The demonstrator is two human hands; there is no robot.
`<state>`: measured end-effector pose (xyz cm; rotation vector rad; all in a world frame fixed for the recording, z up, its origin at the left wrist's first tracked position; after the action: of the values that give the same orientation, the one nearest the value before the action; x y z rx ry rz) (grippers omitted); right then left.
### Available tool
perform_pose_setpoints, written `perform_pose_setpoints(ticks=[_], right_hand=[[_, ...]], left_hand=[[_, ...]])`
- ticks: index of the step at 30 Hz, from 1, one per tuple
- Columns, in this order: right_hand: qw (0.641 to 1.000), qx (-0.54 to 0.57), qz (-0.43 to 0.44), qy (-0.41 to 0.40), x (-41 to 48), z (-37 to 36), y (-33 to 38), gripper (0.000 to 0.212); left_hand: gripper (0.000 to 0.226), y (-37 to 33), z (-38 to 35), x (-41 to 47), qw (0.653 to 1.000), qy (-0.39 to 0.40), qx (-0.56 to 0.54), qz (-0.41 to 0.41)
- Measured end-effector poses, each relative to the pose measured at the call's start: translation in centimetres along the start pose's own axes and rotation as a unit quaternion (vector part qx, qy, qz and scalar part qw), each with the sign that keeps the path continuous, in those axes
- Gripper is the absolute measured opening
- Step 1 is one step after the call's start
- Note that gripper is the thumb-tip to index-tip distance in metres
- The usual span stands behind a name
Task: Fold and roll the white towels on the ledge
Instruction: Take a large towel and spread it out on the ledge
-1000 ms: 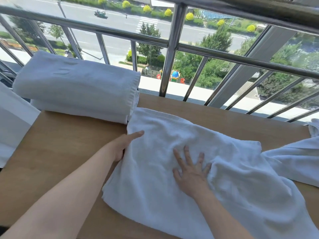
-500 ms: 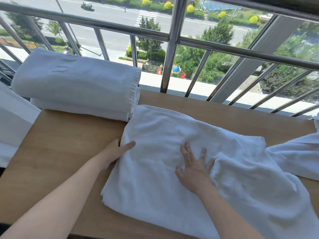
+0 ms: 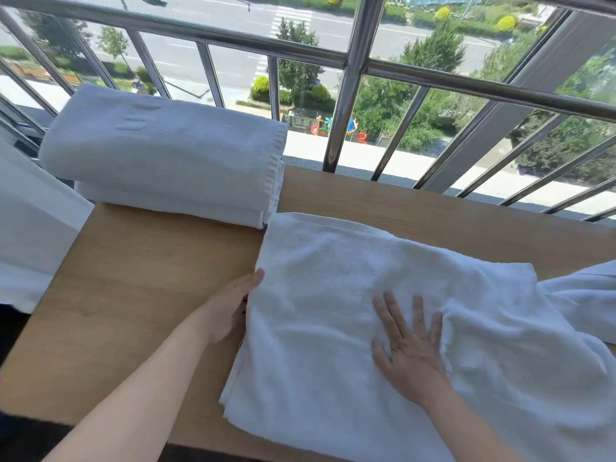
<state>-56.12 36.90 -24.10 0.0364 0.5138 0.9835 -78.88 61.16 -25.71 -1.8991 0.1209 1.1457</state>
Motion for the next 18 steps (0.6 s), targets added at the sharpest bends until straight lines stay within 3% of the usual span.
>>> perform_pose_setpoints(ticks=[2, 5, 12, 18], right_hand=[[1.0, -0.009, 0.012, 0.006, -0.6, 0.1, -1.0, 0.075], [0.999, -0.028, 0.007, 0.021, -0.7, 0.7, -2.7, 0.075], [1.0, 0.028, -0.001, -0.006, -0.6, 1.3, -2.5, 0.071], [0.999, 0.007, 0.019, -0.041, -1.5, 0.6, -3.3, 0.067]], left_hand=[[0.052, -0.7, -1.6, 0.8, 0.998, 0.039, -0.038, 0.017], [0.059, -1.4, -4.2, 1.9, 0.996, 0.063, 0.042, 0.038], [0.071, -1.8, -3.5, 2.6, 0.997, -0.05, 0.046, -0.024], [0.048, -1.5, -1.2, 2.4, 0.986, -0.158, 0.031, -0.043]])
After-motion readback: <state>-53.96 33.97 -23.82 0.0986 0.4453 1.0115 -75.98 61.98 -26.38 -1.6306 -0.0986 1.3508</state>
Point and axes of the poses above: each hand's wrist, its own x-axis towards the middle knuckle, its own z-axis out of the back of the hand, y = z × x, the point moved 6 cm from there along x, towards the middle knuckle, and after that the axes turned 11 degrees about x, right-handed, at the moved point
